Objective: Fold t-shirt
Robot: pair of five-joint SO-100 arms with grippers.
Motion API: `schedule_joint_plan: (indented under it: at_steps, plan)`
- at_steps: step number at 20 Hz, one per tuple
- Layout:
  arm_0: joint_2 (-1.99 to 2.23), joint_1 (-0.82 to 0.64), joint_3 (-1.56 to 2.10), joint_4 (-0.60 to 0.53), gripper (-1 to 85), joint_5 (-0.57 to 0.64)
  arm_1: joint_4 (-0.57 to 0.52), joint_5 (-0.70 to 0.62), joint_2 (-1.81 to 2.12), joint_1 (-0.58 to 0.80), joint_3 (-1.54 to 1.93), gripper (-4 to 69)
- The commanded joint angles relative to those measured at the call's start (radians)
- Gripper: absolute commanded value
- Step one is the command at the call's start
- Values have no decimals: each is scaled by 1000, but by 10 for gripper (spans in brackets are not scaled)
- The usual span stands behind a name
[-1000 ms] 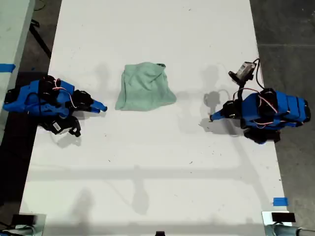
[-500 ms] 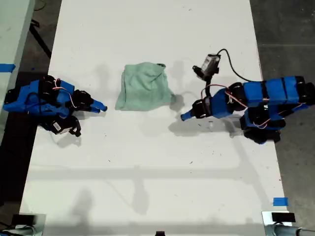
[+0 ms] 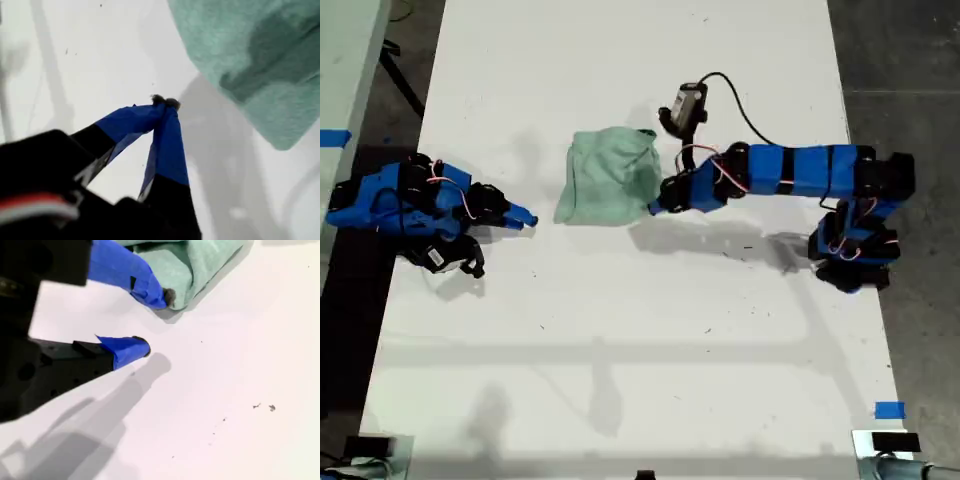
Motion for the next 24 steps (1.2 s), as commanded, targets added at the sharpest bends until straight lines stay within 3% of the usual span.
schedule_joint_plan:
  at_steps: [1,8,11,17,20,24]
  plan:
    - [3,2,-5,6,152,0,78,-91,-127,106,-316,-10]
    - [3,8,-5,6,152,0,117,-141,-448,166,-643,-10]
    - [3,8,-5,6,152,0,72,-161,-525,190,-696,-10]
    - [3,8,-3,5,152,11,-252,-219,-709,331,-707,-10]
    - [3,2,-3,5,152,17,-426,-155,-773,374,-696,-10]
    - [3,-5,-3,5,152,18,-546,-31,-807,428,-672,-10]
